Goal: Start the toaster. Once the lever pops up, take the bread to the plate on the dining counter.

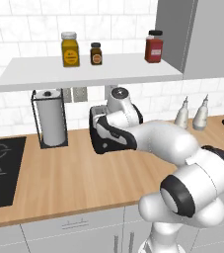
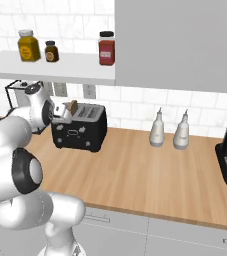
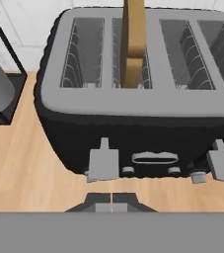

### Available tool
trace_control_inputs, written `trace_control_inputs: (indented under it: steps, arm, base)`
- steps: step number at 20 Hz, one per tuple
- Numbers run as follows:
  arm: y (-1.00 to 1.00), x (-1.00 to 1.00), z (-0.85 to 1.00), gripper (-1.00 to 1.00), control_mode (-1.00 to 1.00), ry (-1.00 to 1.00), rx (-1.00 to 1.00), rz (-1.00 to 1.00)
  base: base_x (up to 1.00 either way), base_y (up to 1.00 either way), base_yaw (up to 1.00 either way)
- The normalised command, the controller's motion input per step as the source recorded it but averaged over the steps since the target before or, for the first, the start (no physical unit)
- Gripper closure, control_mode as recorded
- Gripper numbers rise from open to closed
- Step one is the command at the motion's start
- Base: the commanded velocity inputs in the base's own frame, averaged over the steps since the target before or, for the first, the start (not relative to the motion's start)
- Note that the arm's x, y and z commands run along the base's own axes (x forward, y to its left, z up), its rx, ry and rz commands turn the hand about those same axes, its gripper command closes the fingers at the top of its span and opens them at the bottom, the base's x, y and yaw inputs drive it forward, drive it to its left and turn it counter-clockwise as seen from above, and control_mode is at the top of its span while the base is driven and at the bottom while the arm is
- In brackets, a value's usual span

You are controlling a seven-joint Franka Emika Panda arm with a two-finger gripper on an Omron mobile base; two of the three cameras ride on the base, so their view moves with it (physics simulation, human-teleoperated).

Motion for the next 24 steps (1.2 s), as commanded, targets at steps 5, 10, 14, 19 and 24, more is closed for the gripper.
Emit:
trace_control_inputs:
  steps: [5,10,14,19,24]
  arm:
    - [0.00,0.19,-0.22,1.00,-1.00,-0.03,0.00,0.00]
    - [0.00,0.22,-0.19,1.00,-1.00,-0.02,0.00,0.00]
    - [0.00,0.03,-0.26,1.00,-1.00,0.00,0.00,0.00]
    - [0.00,0.00,-0.43,1.00,-1.00,0.00,0.00,0.00]
    - [0.03,0.04,-0.59,1.00,-1.00,0.00,0.00,0.00]
  base:
    - [0.00,0.00,0.00]
    - [0.00,0.00,0.00]
    - [0.00,0.00,0.00]
    - [0.00,0.00,0.00]
    - [0.00,0.00,0.00]
